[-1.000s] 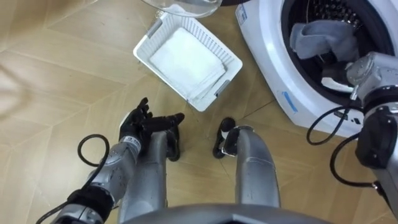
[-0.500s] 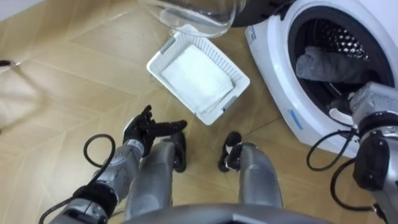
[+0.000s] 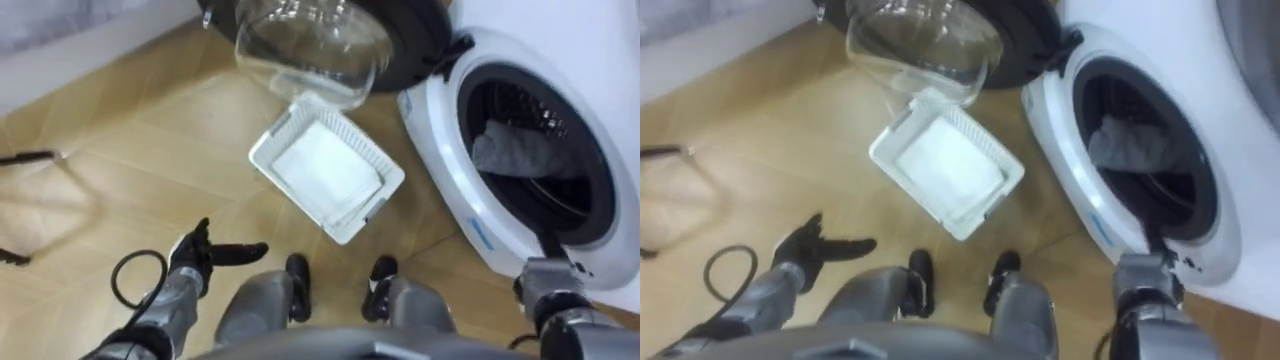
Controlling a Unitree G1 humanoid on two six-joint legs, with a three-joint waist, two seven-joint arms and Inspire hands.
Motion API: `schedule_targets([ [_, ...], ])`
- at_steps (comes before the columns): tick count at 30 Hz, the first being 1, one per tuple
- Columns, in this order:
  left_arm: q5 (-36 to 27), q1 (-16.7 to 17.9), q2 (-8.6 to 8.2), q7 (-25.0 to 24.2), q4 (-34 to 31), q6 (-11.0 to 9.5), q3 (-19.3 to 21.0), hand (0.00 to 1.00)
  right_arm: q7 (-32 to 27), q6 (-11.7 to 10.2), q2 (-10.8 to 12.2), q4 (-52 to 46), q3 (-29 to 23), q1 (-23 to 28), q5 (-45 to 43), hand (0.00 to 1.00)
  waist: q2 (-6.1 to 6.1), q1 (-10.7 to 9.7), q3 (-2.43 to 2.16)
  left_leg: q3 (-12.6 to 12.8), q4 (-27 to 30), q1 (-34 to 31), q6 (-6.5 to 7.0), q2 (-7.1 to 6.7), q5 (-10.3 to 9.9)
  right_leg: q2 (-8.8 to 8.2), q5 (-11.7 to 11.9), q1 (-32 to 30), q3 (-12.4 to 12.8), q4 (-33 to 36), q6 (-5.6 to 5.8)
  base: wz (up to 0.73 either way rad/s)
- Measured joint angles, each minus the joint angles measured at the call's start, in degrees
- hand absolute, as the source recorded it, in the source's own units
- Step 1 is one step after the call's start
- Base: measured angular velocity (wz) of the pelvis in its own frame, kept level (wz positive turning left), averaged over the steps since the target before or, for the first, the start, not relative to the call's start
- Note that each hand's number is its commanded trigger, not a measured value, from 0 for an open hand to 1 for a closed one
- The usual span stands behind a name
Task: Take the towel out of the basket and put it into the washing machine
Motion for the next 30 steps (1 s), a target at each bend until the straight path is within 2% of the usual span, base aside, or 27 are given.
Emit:
schedule_targets([
  [2, 0.0, 2.4, 0.01, 0.0, 1.0, -0.7, 1.4, 0.00, 2.1, 0.1, -0.1, 0.2, 3.6, 2.8, -13.2, 0.00, 0.01, -0.1, -0.13, 1.1, -2.5, 3.7, -0.36, 0.12, 0.3, 0.54, 0.1, 2.4, 1.3, -1.6, 0.12, -0.29],
  [4, -0.5, 4.5, 0.08, -0.3, 1.3, -0.9, 3.1, 0.00, 3.5, 1.1, 0.1, 0.3, 5.4, 4.9, -20.0, 0.00, 0.03, -0.3, -0.19, 1.8, -4.3, 6.9, -0.63, 0.16, 0.3, 1.19, 0.2, 5.0, 1.6, -3.1, 0.10, -0.23],
  [5, -1.0, 5.0, 0.09, -0.6, 1.8, -0.9, 4.4, 0.00, 4.8, 1.6, 0.1, 0.0, 6.7, 6.4, -24.2, 0.00, -0.05, -0.2, -0.36, 1.8, -5.2, 8.4, -0.85, 0.24, 0.4, 1.50, 0.2, 6.4, 1.5, -3.9, 0.10, -0.12],
  [9, -1.1, 5.7, 0.20, -1.6, 3.3, -0.9, 5.4, 0.00, 8.7, 2.6, 0.4, 0.0, 9.0, 8.7, -34.9, 0.00, -0.18, -0.4, -0.58, 1.7, -7.0, 12.2, -1.23, 0.37, 0.5, 2.12, 0.2, 10.5, 1.3, -6.2, 0.10, -0.01],
  [14, 0.3, 7.1, -0.02, -3.1, 3.0, -0.6, 6.2, 0.00, 13.8, 3.9, 2.2, 0.0, 10.6, 9.3, -48.2, 0.00, -0.74, -0.1, -0.99, 1.8, -8.3, 16.8, -1.70, 0.64, 0.2, 2.85, 0.2, 15.4, 1.3, -8.4, 0.16, 0.00],
  [18, 2.5, 7.3, -0.27, -4.3, 3.3, 0.2, 7.3, 0.00, 17.1, 5.8, 2.8, -0.3, 10.6, 9.0, -50.0, 0.00, -0.55, -0.1, -0.88, 1.7, -8.9, 19.8, -1.81, 0.65, 0.1, 2.99, 0.3, 18.5, 1.1, -9.1, 0.28, 0.00],
  [20, 6.2, 8.1, -0.94, -4.5, 3.0, 0.9, 10.2, 0.00, 19.6, 6.6, 2.9, 0.5, 10.5, 8.9, -50.3, 0.00, -0.52, -0.2, -0.87, 1.7, -9.6, 21.3, -1.96, 0.73, 0.1, 3.24, 0.3, 20.2, 1.2, -9.6, 0.28, 0.00],
  [24, 12.5, 9.4, -1.17, -4.4, 1.8, 1.5, 13.7, 0.00, 24.5, 8.4, 2.9, 0.5, 10.5, 10.0, -52.1, 0.00, -0.80, -0.4, -0.94, 1.7, -9.6, 22.4, -2.31, 1.06, -0.2, 3.60, 0.2, 21.3, 1.3, -9.9, 0.24, -0.01],
  [26, 16.2, 9.2, -1.14, -4.3, 1.8, 1.6, 14.1, 0.00, 27.0, 9.3, 2.8, 0.7, 10.5, 11.0, -53.1, 0.00, -0.97, -0.4, -0.87, 1.6, -9.6, 22.9, -2.32, 1.04, -0.2, 3.64, 0.2, 22.1, 1.1, -10.4, 0.22, 0.04],
  [30, 20.2, 8.9, -1.19, -4.1, 1.0, 2.0, 14.8, 0.00, 30.7, 9.6, 2.9, 2.4, 9.3, 10.6, -53.4, 0.00, -1.35, -1.1, -0.76, 1.4, -9.7, 23.8, -2.37, 0.98, -0.4, 3.70, 0.1, 23.2, 1.3, -10.8, 0.35, 0.01],
])
